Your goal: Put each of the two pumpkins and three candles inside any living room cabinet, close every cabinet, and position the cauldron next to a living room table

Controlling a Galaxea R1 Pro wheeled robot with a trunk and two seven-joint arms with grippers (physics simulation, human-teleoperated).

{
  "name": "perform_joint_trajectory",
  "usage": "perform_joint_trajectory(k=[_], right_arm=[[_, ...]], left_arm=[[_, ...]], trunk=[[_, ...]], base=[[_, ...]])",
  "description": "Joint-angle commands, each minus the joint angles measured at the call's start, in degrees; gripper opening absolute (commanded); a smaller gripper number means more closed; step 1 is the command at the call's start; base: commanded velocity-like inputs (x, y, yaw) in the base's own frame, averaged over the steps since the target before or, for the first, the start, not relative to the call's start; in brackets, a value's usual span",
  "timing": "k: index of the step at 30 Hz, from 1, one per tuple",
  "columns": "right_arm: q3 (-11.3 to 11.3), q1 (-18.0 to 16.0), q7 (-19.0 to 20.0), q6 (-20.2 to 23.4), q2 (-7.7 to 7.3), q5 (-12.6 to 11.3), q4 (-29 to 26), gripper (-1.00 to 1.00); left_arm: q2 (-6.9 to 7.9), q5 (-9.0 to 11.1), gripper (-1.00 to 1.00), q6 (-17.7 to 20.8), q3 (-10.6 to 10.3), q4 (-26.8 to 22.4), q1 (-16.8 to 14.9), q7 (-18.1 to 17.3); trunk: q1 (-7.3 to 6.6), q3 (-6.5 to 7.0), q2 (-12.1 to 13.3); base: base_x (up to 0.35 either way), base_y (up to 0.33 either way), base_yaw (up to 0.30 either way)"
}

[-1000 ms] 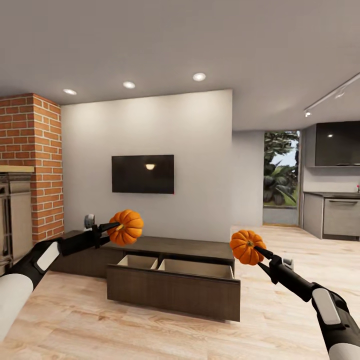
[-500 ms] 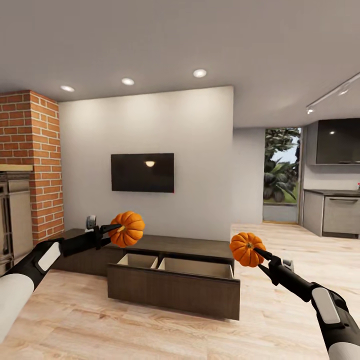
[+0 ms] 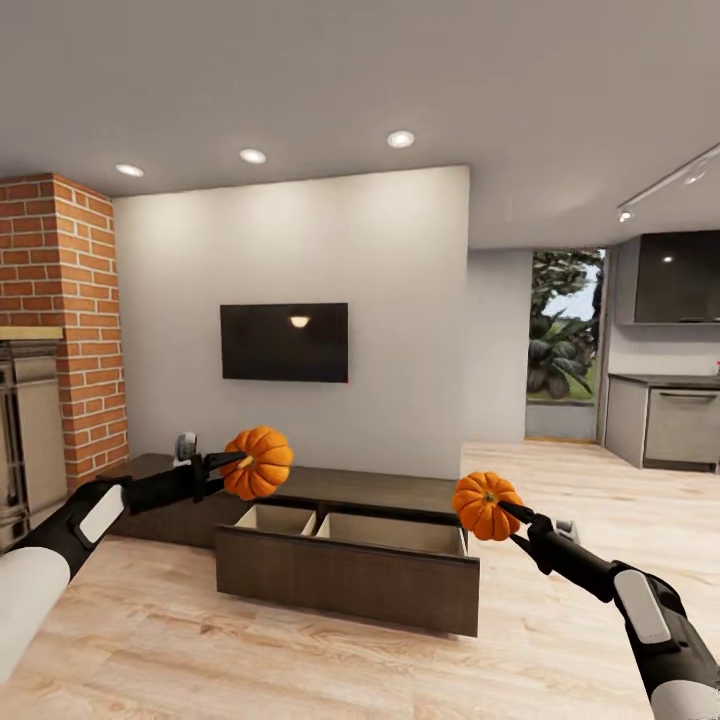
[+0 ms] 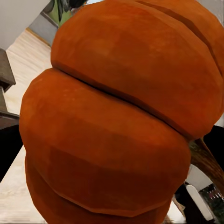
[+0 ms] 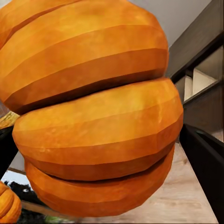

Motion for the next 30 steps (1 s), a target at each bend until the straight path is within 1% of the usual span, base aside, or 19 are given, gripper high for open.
perform_joint_trajectory(k=[1, 4, 5, 7, 8, 10, 14, 18, 23, 27, 30], right_arm=[[0.41, -0.09, -0.09, 0.3, 0.01, 0.08, -0.01, -1.0], [4.06, -0.23, -1.89, 0.33, -0.03, 0.11, 0.0, -1.0], [4.51, -0.3, -2.34, 0.35, -0.03, 0.1, 0.0, -1.0], [5.86, -0.84, -3.79, 1.57, -0.04, 0.13, 0.0, -1.0], [6.17, -0.94, -4.03, 2.16, -0.04, 0.15, -0.01, -1.0], [7.09, -1.19, -4.68, 4.23, -0.04, 0.23, -0.01, -1.0], [7.62, -1.32, -5.17, 5.26, -0.03, 0.28, -0.01, -1.0], [7.84, -1.4, -6.94, 5.57, 0.08, 0.24, 0.0, -1.0], [7.83, -1.34, -9.03, 5.65, 0.0, 0.25, 0.49, -1.0], [7.66, -1.17, -8.86, 5.36, -0.06, 0.31, 2.7, -1.0], [7.66, -0.89, -8.69, 5.16, -0.05, 0.4, 3.33, -1.0]], left_arm=[[0.07, 0.4, -1.0, 0.32, -0.62, 0.02, -0.06, -0.07], [-0.16, 0.39, -1.0, 0.34, -2.75, 0.06, -0.06, -0.06], [-0.34, 0.37, -1.0, 0.33, -3.09, 0.06, -0.06, -0.05], [-1.44, 0.33, -1.0, 0.29, -4.64, 0.19, -0.06, 0.04], [-2.43, 0.36, -1.0, 0.28, -6.31, 0.38, -0.06, 0.2], [-4.28, 0.55, -1.0, 0.2, -10.36, 0.74, -0.06, 0.82], [-5.26, 0.73, -1.0, -0.01, -13.42, 0.94, -0.06, 2.02], [-5.62, 0.8, -1.0, -0.55, -14.55, 1.01, -0.01, 2.54], [-5.72, 0.82, -1.0, -1.92, -14.94, 1.06, 0.02, 3.08], [-5.73, 0.82, -1.0, -4.18, -15.06, 1.09, 0.08, 3.26], [-5.73, 0.82, -1.0, -5.15, -15.09, 1.06, 0.25, 3.23]], trunk=[[-0.22, 0.01, 0.36], [-0.88, 0.27, 1.56], [-1.1, 0.35, 1.97], [-1.54, 0.53, 2.77], [-1.76, 0.61, 3.17], [-2.2, 0.79, 3.97], [-3.08, 1.13, 5.57], [-3.96, 1.48, 7.18], [-5.06, 1.91, 9.18], [-5.94, 2.25, 10.79], [-6.59, 2.51, 11.99]], base=[[0.0, 0.0, 0.0], [0.0, 0.0, 0.0], [0.0, 0.0, 0.0], [0.0, 0.0, 0.0], [0.0, 0.0, 0.0], [0.0, 0.0, 0.0], [0.0, 0.0, 0.0], [0.0, 0.0, 0.0], [0.0, 0.0, 0.0], [0.0, 0.0, 0.0], [0.0, 0.0, 0.0]])
